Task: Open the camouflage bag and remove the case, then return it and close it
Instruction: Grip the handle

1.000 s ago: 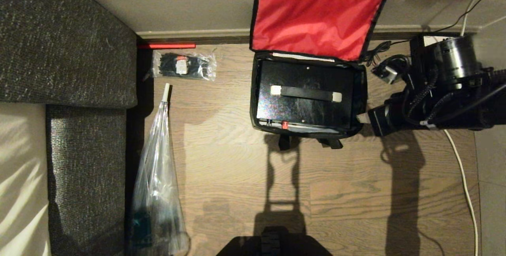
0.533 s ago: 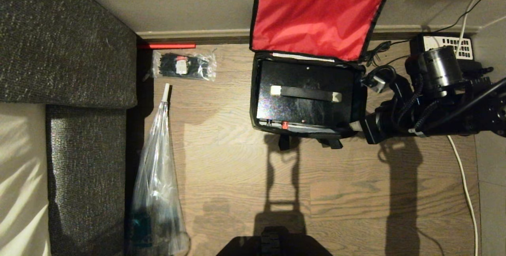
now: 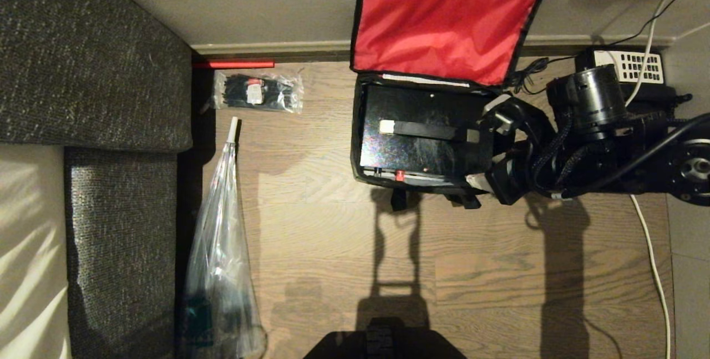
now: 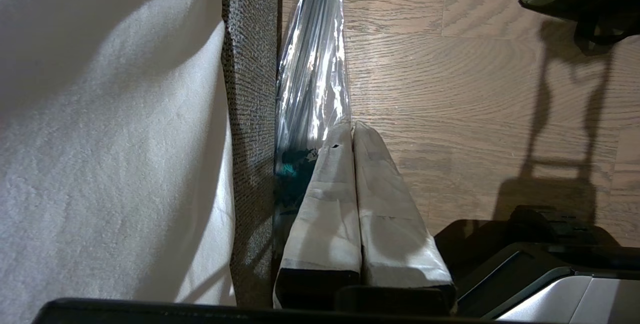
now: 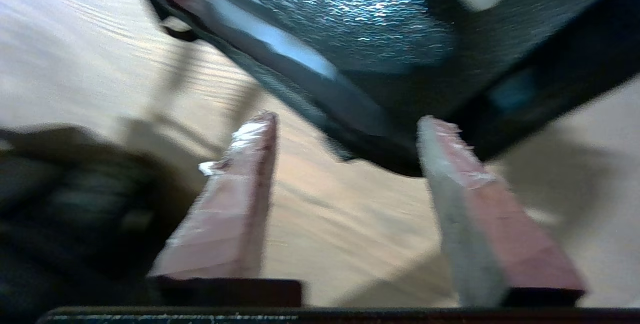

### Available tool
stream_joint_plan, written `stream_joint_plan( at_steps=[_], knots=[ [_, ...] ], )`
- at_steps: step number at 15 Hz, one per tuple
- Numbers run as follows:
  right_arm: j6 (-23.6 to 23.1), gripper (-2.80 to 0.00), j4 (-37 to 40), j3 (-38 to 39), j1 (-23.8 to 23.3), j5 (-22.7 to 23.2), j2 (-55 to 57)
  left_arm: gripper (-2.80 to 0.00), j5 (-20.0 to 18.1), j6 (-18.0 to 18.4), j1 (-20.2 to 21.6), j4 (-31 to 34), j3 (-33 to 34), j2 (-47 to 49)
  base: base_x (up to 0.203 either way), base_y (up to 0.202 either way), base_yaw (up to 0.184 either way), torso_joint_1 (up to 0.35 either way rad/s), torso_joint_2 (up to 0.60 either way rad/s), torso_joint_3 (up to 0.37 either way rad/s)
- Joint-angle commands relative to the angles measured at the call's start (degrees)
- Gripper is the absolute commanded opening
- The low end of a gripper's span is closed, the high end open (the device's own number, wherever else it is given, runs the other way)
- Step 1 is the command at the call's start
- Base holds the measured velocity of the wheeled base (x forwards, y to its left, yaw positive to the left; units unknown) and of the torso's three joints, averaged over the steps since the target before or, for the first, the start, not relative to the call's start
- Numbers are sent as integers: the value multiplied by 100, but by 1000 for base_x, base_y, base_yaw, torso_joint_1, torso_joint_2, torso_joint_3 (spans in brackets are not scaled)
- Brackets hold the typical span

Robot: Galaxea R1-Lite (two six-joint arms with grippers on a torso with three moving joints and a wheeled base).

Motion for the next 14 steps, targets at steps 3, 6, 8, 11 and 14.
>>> stream_joint_plan(
  at_steps=[3, 6, 8, 11, 14],
  knots=[
    [-1399, 0, -1183, 243, 725, -2520, 155, -280, 5, -3, 4, 0, 1, -9, 0, 0, 0, 0, 0, 0],
    [-2363, 0, -2350, 674, 1282, -3626, 410, -280, 5, -3, -4, 0, 1, -8, 0, 0, 0, 0, 0, 0],
    [-2703, 0, -3168, 732, 1443, -3706, 756, -280, 5, -3, -4, 0, 1, 0, 0, 0, 0, 0, 0, 0],
    [-3545, 0, -3851, 823, 1596, -3719, 909, -280, 5, -3, 4, 0, 1, 0, 0, 0, 0, 0, 0, 0],
    [-4852, 0, -4796, 821, 1671, -3989, 1168, -280, 5, -3, -4, 0, 1, -9, 0, 0, 0, 0, 0, 0]
  ],
)
